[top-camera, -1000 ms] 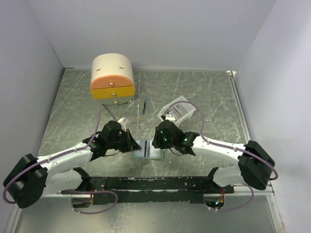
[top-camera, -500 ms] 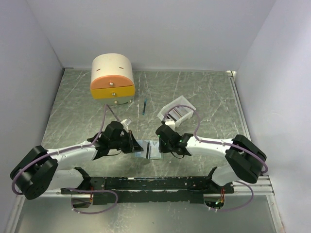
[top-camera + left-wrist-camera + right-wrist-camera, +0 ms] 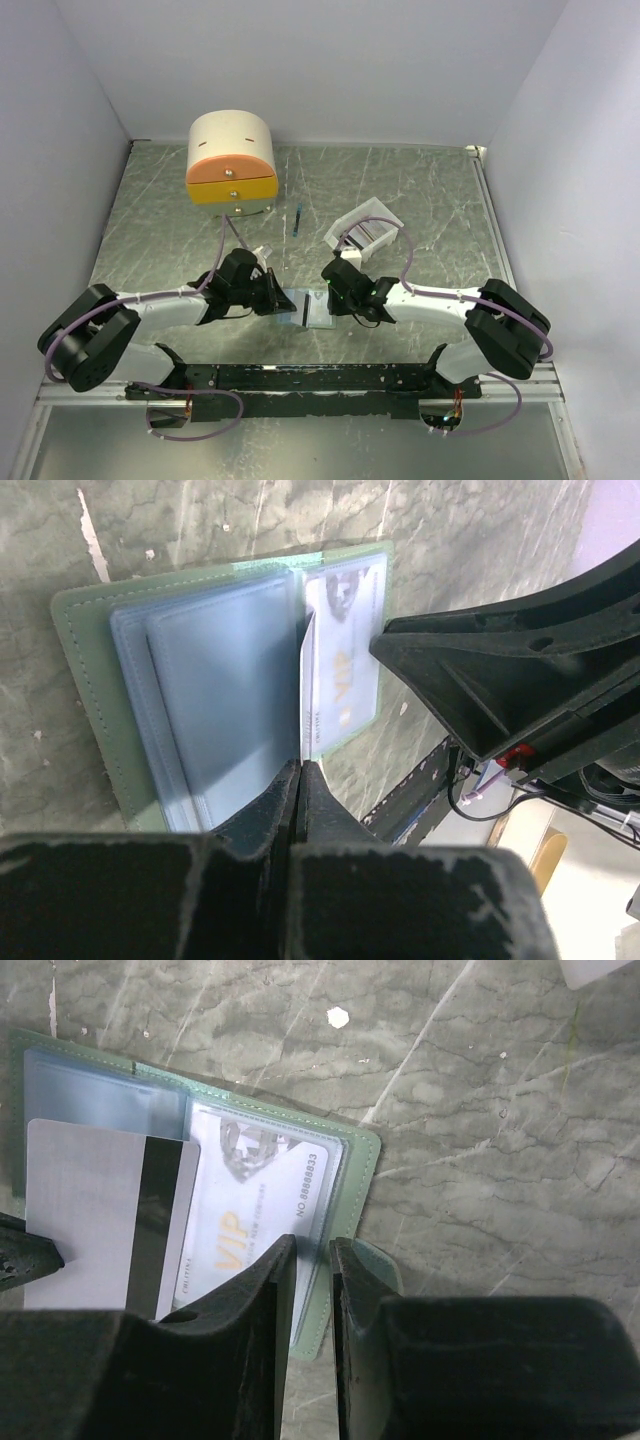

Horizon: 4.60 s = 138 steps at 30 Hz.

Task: Put the credit cards into the card holder
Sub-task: Insert the credit card into the card holder.

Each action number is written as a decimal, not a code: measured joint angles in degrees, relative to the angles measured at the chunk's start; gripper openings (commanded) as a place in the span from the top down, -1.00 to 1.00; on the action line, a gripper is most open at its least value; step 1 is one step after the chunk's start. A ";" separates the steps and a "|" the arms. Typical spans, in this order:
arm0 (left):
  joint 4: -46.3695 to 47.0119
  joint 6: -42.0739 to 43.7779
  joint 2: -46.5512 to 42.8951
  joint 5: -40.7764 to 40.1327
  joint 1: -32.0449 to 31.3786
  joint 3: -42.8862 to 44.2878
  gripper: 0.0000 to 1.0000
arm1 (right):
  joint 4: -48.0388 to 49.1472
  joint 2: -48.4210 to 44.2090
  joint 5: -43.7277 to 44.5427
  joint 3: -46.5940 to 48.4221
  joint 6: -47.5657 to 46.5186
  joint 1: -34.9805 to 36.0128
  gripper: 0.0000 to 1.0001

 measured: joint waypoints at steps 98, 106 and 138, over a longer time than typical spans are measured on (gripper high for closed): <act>2.27 -1.29 5.20 -2.58 0.72 1.73 0.16 | -1.77 -4.39 0.46 -2.21 4.90 0.87 0.66; 1.14 -0.28 5.31 -3.06 0.37 2.60 0.16 | -1.64 -2.64 0.39 -2.21 4.96 0.90 0.68; 1.18 -0.04 8.57 -4.17 -2.64 5.62 0.13 | 1.01 -2.43 0.02 -3.10 5.07 0.90 0.72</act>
